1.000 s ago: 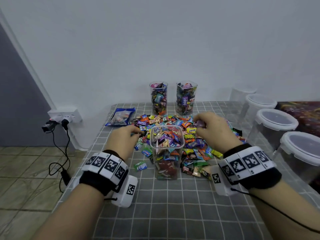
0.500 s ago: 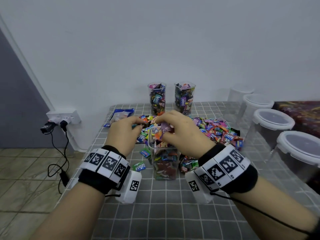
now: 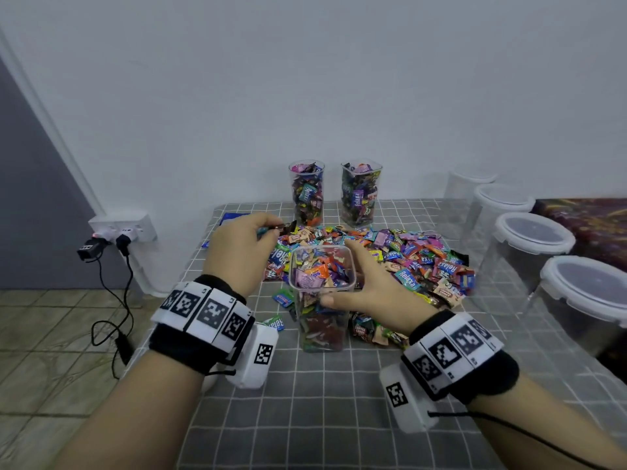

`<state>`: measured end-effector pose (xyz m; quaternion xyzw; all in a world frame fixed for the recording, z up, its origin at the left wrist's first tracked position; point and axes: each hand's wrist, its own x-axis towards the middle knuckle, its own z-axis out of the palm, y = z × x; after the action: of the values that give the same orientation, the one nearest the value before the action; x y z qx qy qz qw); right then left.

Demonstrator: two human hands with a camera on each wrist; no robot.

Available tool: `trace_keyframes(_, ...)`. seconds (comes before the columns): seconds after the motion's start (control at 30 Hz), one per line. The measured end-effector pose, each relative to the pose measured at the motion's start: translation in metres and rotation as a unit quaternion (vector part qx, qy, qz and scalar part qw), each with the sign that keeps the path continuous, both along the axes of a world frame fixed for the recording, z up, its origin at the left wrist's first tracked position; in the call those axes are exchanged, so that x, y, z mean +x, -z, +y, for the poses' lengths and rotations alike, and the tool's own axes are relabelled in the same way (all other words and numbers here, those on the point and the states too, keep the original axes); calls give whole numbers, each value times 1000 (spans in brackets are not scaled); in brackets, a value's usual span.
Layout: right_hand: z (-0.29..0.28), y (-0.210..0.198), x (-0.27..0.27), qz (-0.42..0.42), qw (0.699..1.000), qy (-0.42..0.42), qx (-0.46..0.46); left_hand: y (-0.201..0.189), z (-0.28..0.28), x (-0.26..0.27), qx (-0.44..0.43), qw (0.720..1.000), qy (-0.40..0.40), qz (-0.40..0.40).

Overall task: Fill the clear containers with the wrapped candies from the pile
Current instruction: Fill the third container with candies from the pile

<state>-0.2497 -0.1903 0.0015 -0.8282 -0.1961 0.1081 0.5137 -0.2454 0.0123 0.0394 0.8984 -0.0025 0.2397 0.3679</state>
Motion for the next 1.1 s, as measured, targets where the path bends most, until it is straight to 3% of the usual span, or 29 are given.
trace_keyframes(0.2,6,13,7,32,998,-21,55,-11,-16,-3,-4,998,67,-6)
trace_keyframes(0.47,4,20,14,24,998,-14,65,-12,-35,-2,101,977,176,61)
trace_keyframes(0.6,3,24,15,21,997,-11,73,-16,-35,-6,92,978,170,74)
trace_keyframes(0.77,3,24,16,18,997,-14,67,-21,-35,-5,144,979,131,56)
trace_keyframes(0.97,4,27,16,23,996,-16,81,-13,-47,-1,253,941,203,98)
trace_keyframes(1.1,3,25,15,17,998,-9,54,-12,-45,-3,181,961,198,73)
